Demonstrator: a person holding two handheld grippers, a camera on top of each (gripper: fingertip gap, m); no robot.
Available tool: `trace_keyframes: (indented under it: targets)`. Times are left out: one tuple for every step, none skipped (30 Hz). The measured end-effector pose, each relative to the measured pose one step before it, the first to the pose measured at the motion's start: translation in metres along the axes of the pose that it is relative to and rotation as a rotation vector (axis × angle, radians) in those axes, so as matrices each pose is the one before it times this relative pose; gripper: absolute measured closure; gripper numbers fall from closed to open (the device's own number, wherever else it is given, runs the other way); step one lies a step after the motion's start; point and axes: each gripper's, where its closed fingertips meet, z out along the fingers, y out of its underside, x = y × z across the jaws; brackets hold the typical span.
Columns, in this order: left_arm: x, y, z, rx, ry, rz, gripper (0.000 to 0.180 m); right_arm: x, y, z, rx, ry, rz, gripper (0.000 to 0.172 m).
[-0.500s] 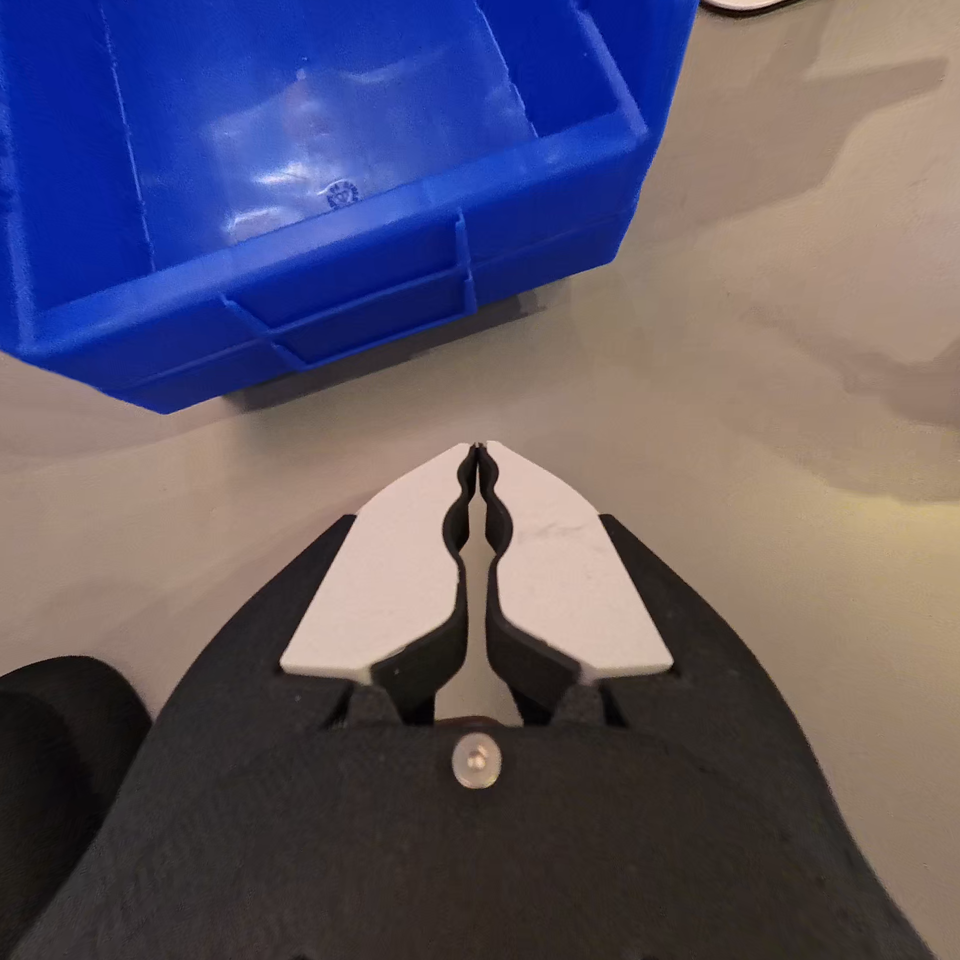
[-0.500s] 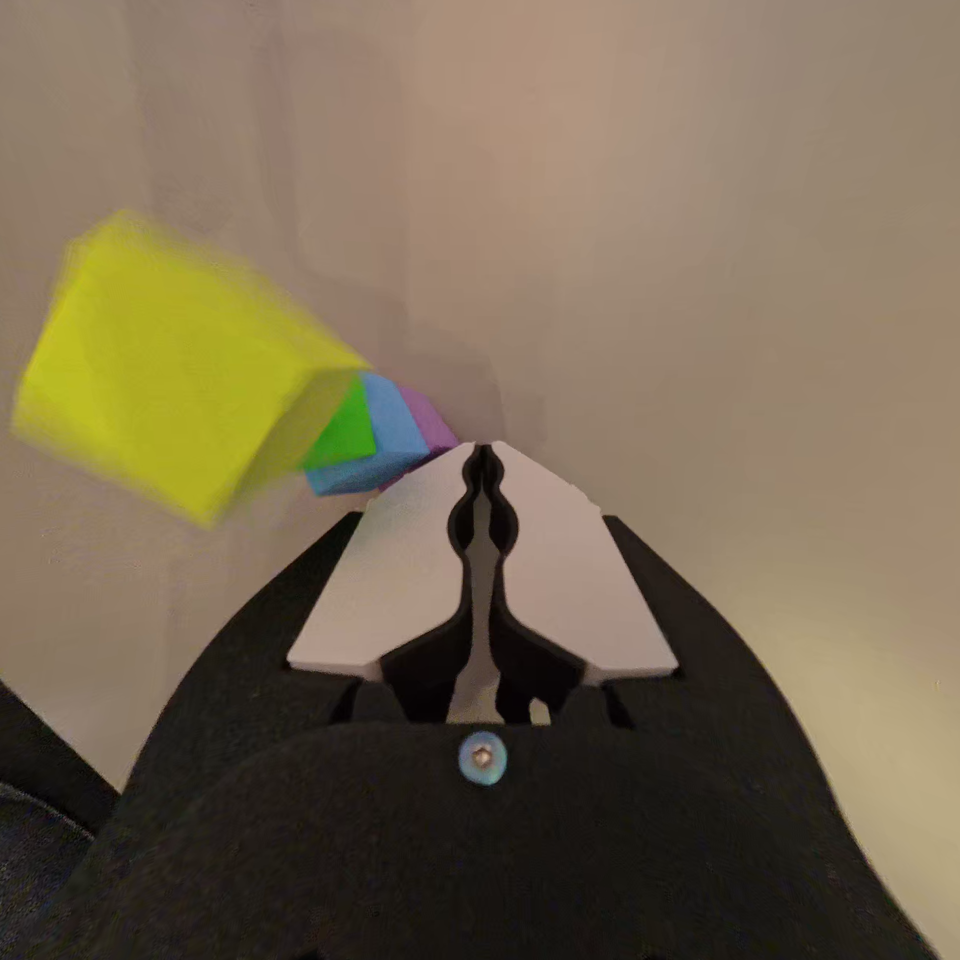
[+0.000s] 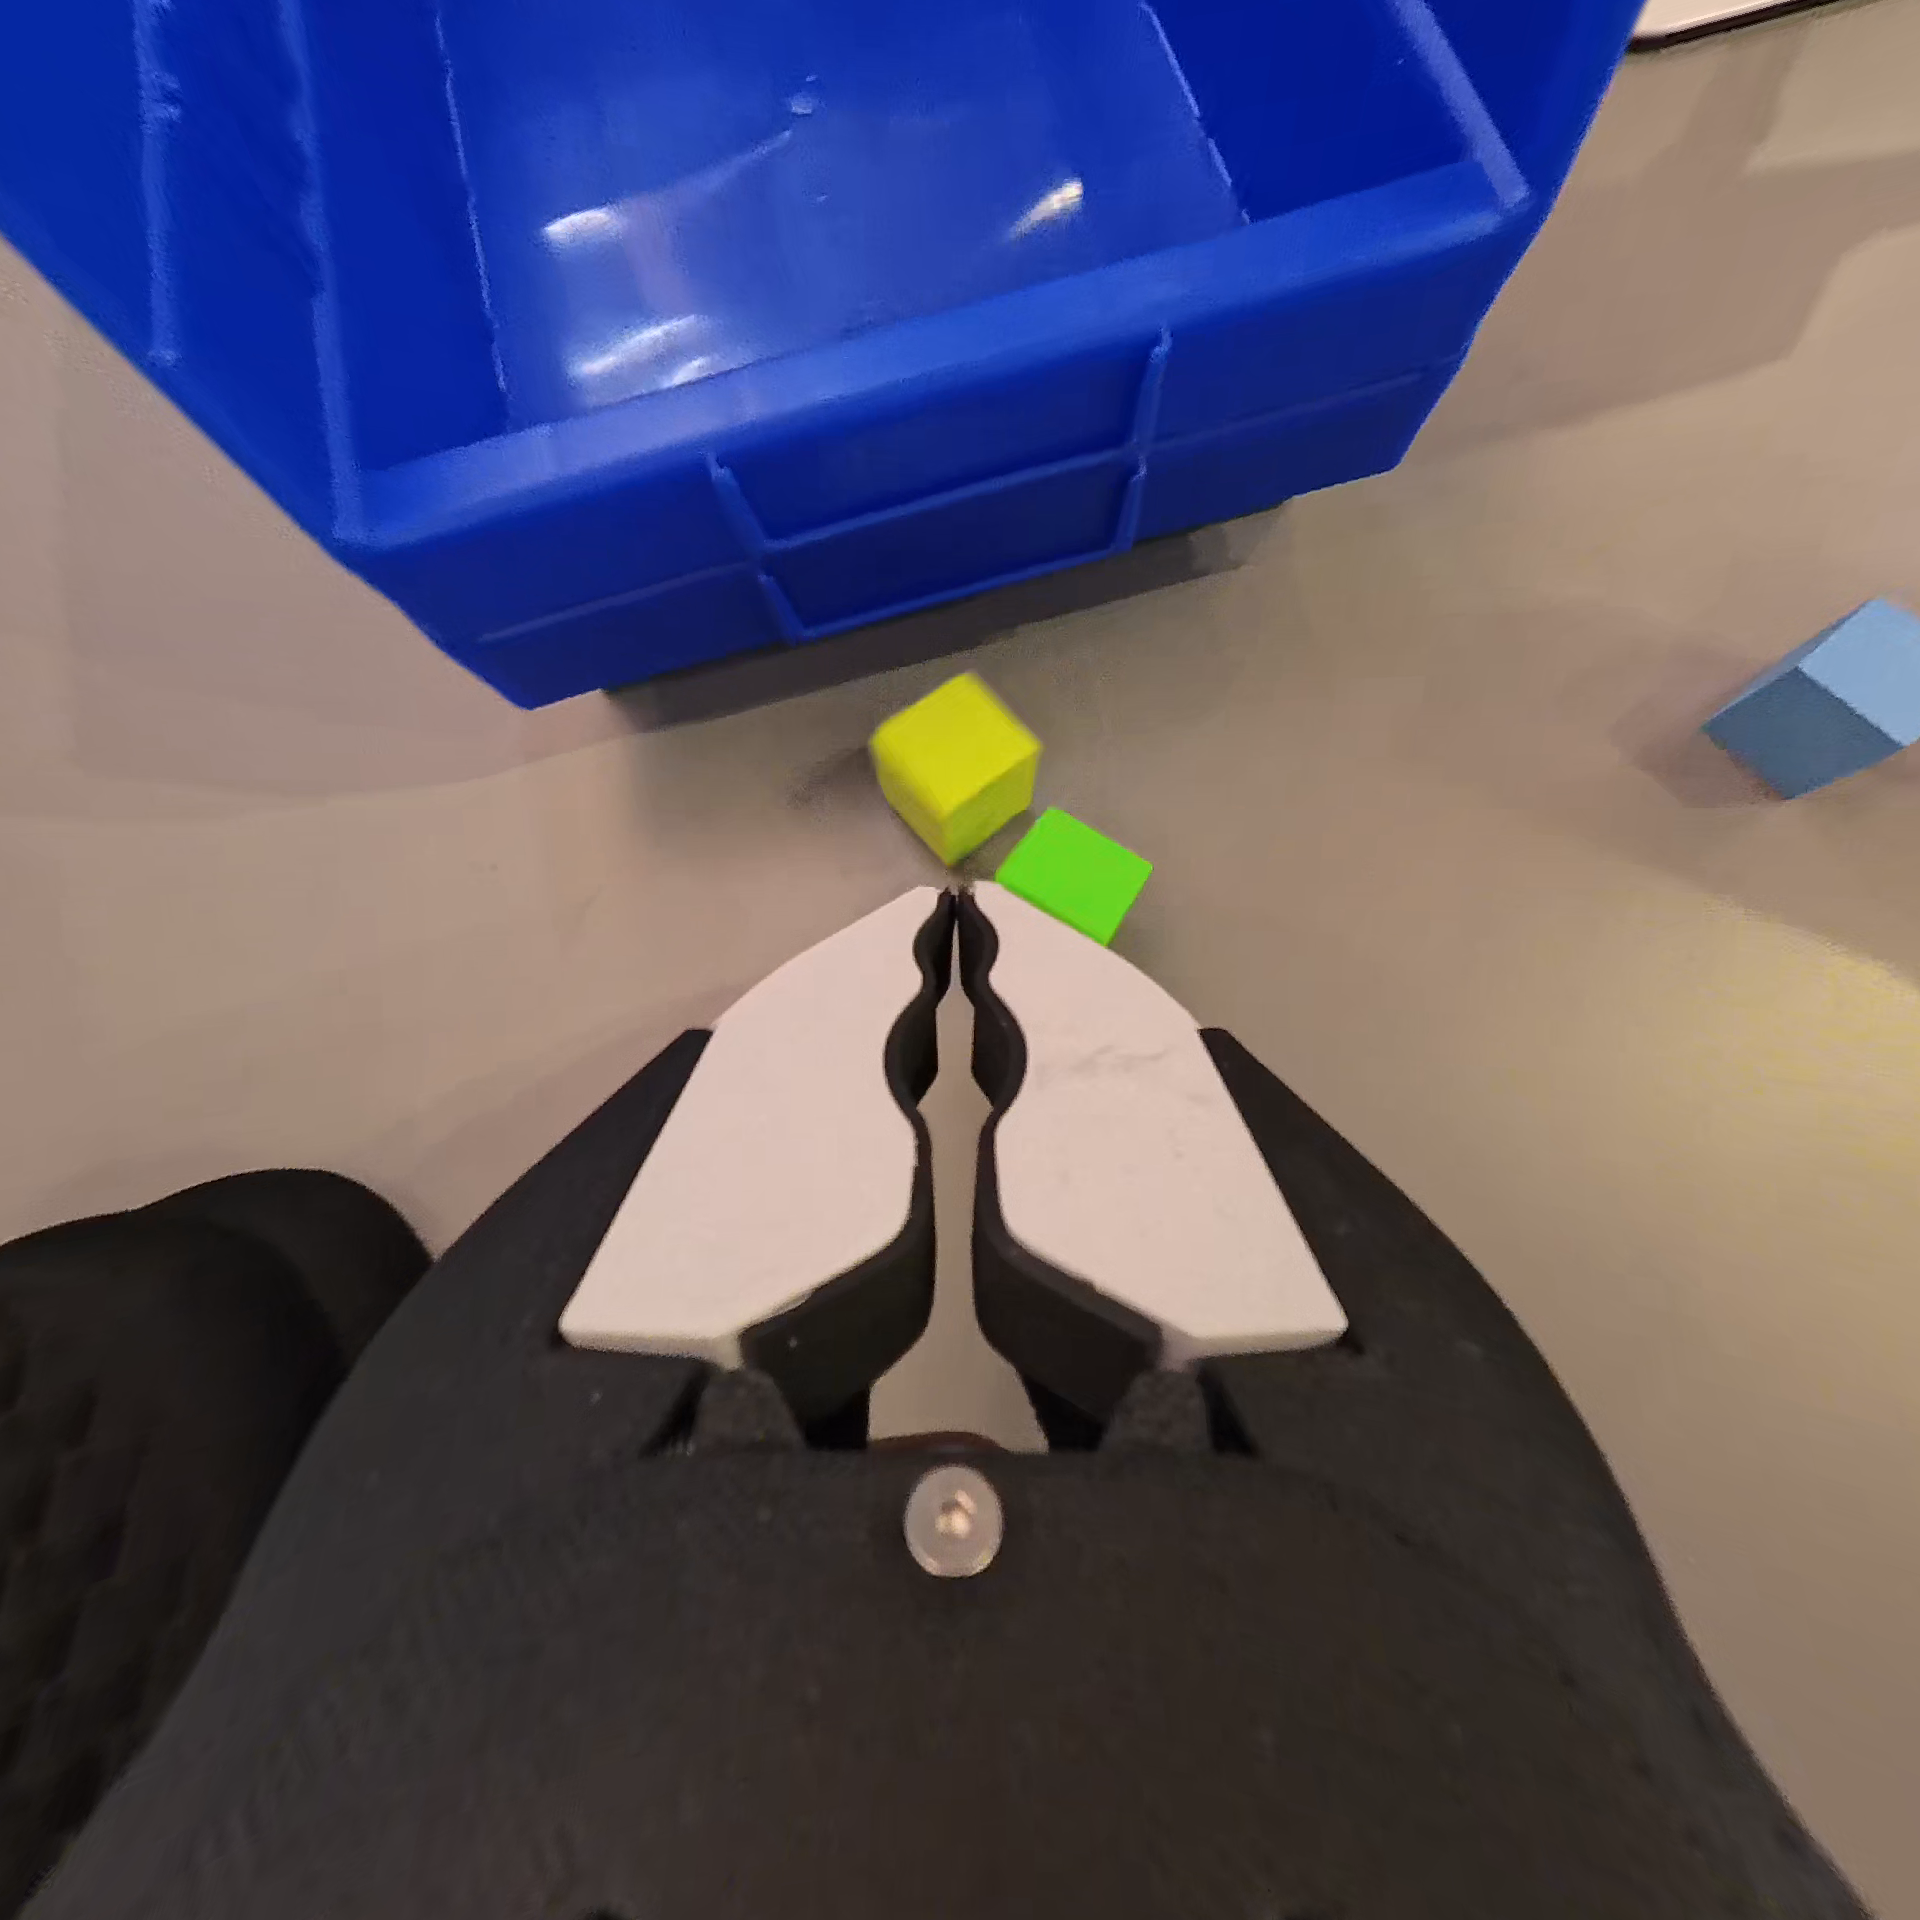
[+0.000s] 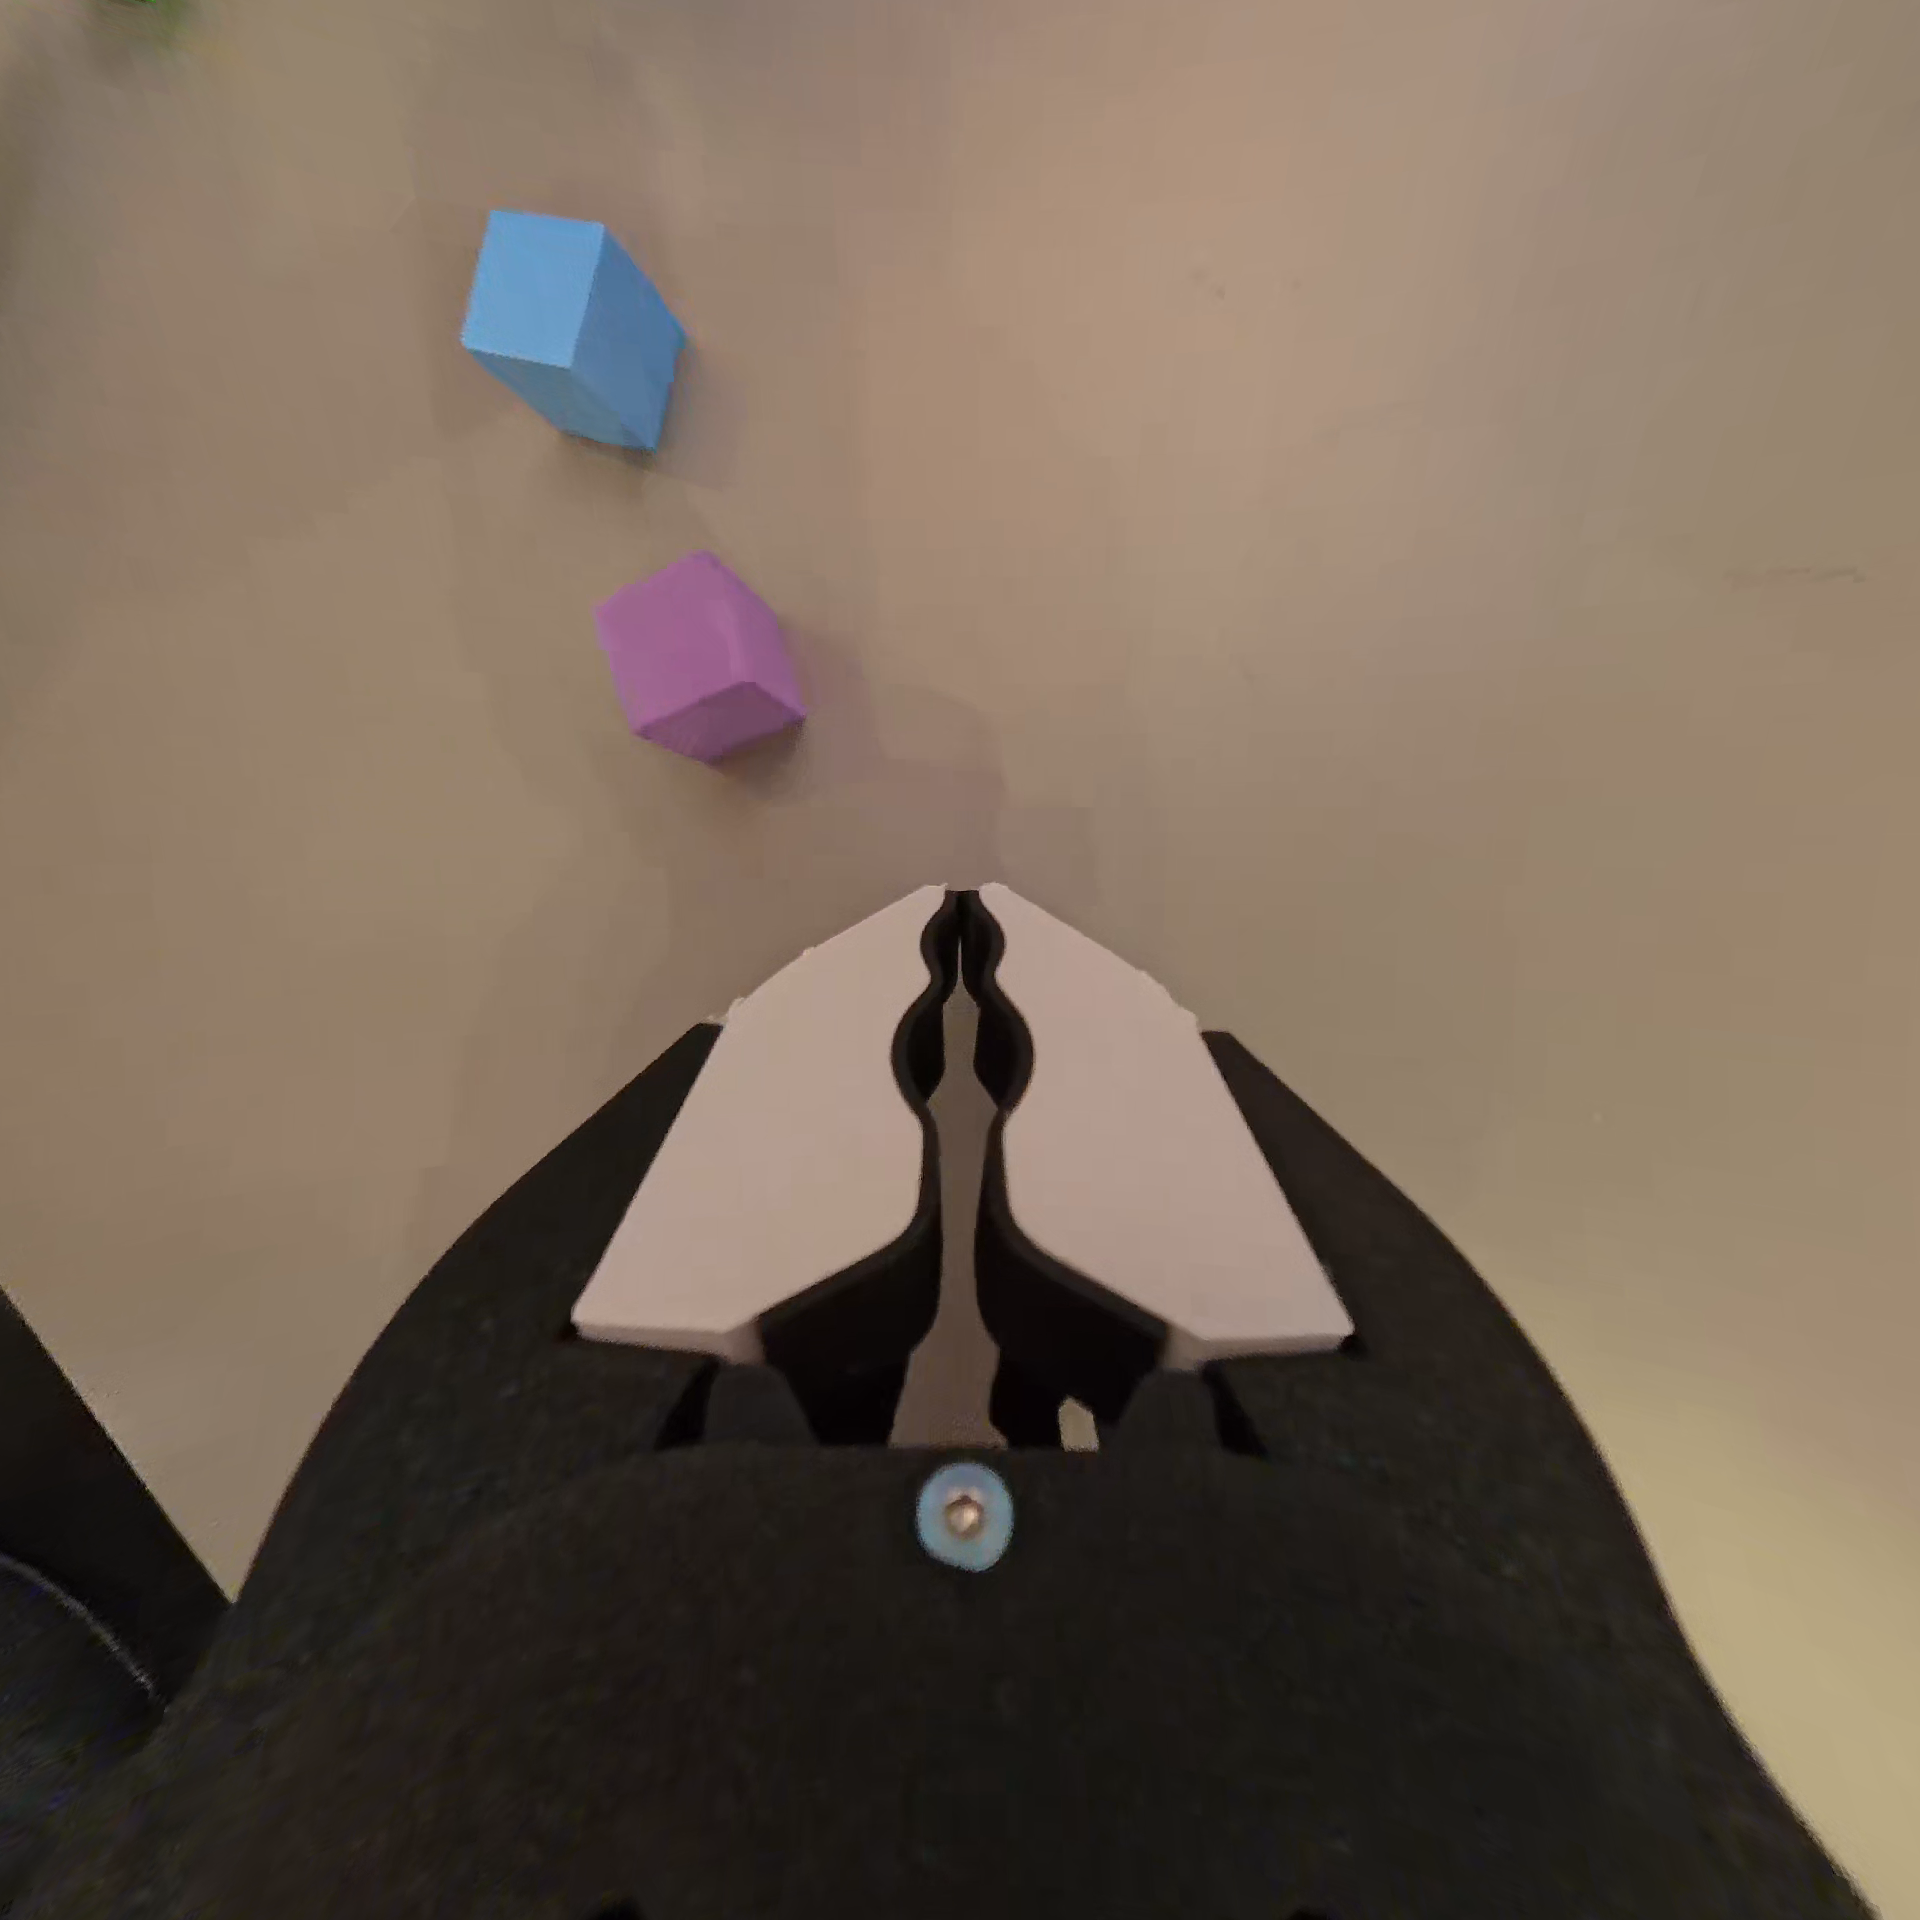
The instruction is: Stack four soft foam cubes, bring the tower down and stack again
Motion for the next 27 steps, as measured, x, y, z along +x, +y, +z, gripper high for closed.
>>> trace_keyframes:
  targets:
    - [-0.00257,0.00091,-0.00107,0.0010,-0.0029,-0.0056,0.180,0.00236,0.00149,-0.00008,0.0007,0.0027,-0.0019,0.172]
    - [-0.00208,0.00041,-0.00110,0.0022,-0.0018,-0.0055,0.180,0.00119,0.00036,-0.00050,0.0016,-0.0018,-0.0055,0.172]
    - [-0.00178,0.00002,-0.00091,0.0029,-0.0023,-0.0067,0.180,0.00140,-0.00084,-0.00065,0.0057,0.0028,-0.0065,0.172]
    - [-0.00082,-0.00052,-0.00082,0.0044,0.0004,-0.0025,0.180,0.00229,-0.00196,-0.00105,0.0121,0.0123,-0.0055,0.172]
    - [-0.00062,-0.00084,-0.00051,0.0038,-0.0019,0.0025,0.179,0.00101,-0.00205,-0.00087,0.0122,0.0059,-0.0058,0.172]
    - [0.00014,-0.00130,-0.00042,0.0050,0.0021,0.0039,0.179,-0.00148,-0.00185,-0.00038,0.0102,-0.0076,-0.0088,0.171]
    - [0.00200,-0.00193,-0.00055,0.0091,0.0117,0.0054,0.177,-0.00123,-0.00180,-0.00027,0.0123,-0.0022,-0.0122,0.171]
    - [0.00454,-0.00319,-0.00077,0.0170,0.0230,0.0123,0.176,0.00004,-0.00135,-0.00018,0.0066,0.0067,-0.0111,0.169]
    - [0.00702,-0.00471,-0.00117,0.0247,0.0304,0.0226,0.174,-0.00355,-0.00173,0.00003,0.0089,-0.0155,-0.0165,0.165]
    - [0.00805,-0.00494,-0.00072,0.0211,0.0279,0.0299,0.173,-0.00682,-0.00353,-0.00015,0.0192,-0.0323,-0.0269,0.160]
    - [0.00682,-0.00398,0.00005,0.0106,0.0142,0.0316,0.173,-0.00550,-0.00455,-0.00018,0.0261,-0.0163,-0.0373,0.155]
    - [0.00583,-0.00311,0.00071,0.0035,0.0041,0.0293,0.172,-0.00553,-0.00449,-0.00010,0.0219,-0.0110,-0.0462,0.149]
    - [0.00688,-0.00349,0.00113,0.0070,0.0110,0.0273,0.171,-0.00807,-0.00492,0.00055,0.0198,-0.0226,-0.0546,0.140]
    - [0.00786,-0.00331,0.00159,0.0059,0.0190,0.0208,0.170,-0.00599,-0.00463,0.00155,0.0136,-0.0053,-0.0482,0.135]
    - [0.00668,-0.00184,0.00200,-0.0031,0.0145,0.0132,0.169,-0.00510,-0.00402,0.00242,0.0056,0.0005,-0.0421,0.132]
    - [0.00611,-0.00126,0.00223,-0.0047,0.0121,0.0137,0.167,-0.00575,-0.00361,0.00338,0.0006,-0.0054,-0.0367,0.130]
    - [0.00621,-0.00167,0.00206,0.0001,0.0127,0.0159,0.165,-0.00402,-0.00279,0.00413,-0.0031,0.0021,-0.0332,0.129]
    - [0.00734,-0.00233,0.00175,0.0047,0.0206,0.0154,0.164,-0.00063,-0.00098,0.00495,-0.0145,0.0170,-0.0300,0.126]
    - [0.00798,-0.00258,0.00167,0.0052,0.0241,0.0158,0.163,-0.00052,0.00062,0.00547,-0.0235,0.0098,-0.0249,0.123]
    - [0.00631,-0.00145,0.00206,-0.0046,0.0137,0.0158,0.162,-0.00098,0.00188,0.00623,-0.0298,-0.0019,-0.0141,0.121]
    - [0.00526,-0.00073,0.00235,-0.0111,0.0071,0.0151,0.159,-0.00059,0.00180,0.00631,-0.0259,-0.0053,-0.0058,0.118]
    - [0.00571,-0.00092,0.00248,-0.0096,0.0096,0.0139,0.156,0.00080,0.00106,0.00572,-0.0136,0.0010,-0.0044,0.121]
    - [0.00562,-0.00093,0.00222,-0.0075,0.0103,0.0149,0.155,0.00245,0.00237,0.00507,-0.0154,0.0091,-0.0030,0.129]
    - [0.00455,-0.00083,0.00182,-0.0067,0.0034,0.0159,0.154,0.00254,0.00422,0.00337,-0.0272,0.0123,-0.0037,0.143]
    - [0.00394,-0.00100,0.00145,-0.0051,0.0027,0.0143,0.154,0.00030,0.00099,0.00053,-0.0027,0.0009,-0.0133,0.144]
    - [0.00459,-0.00156,0.00134,-0.0006,0.0097,0.0099,0.153,-0.00135,-0.00070,-0.00203,0.0144,-0.0083,-0.0251,0.144]
    - [0.00472,-0.00174,0.00150,0.0019,0.0142,0.0065,0.153,-0.00075,0.00117,-0.00348,0.0066,-0.0111,-0.0325,0.144]
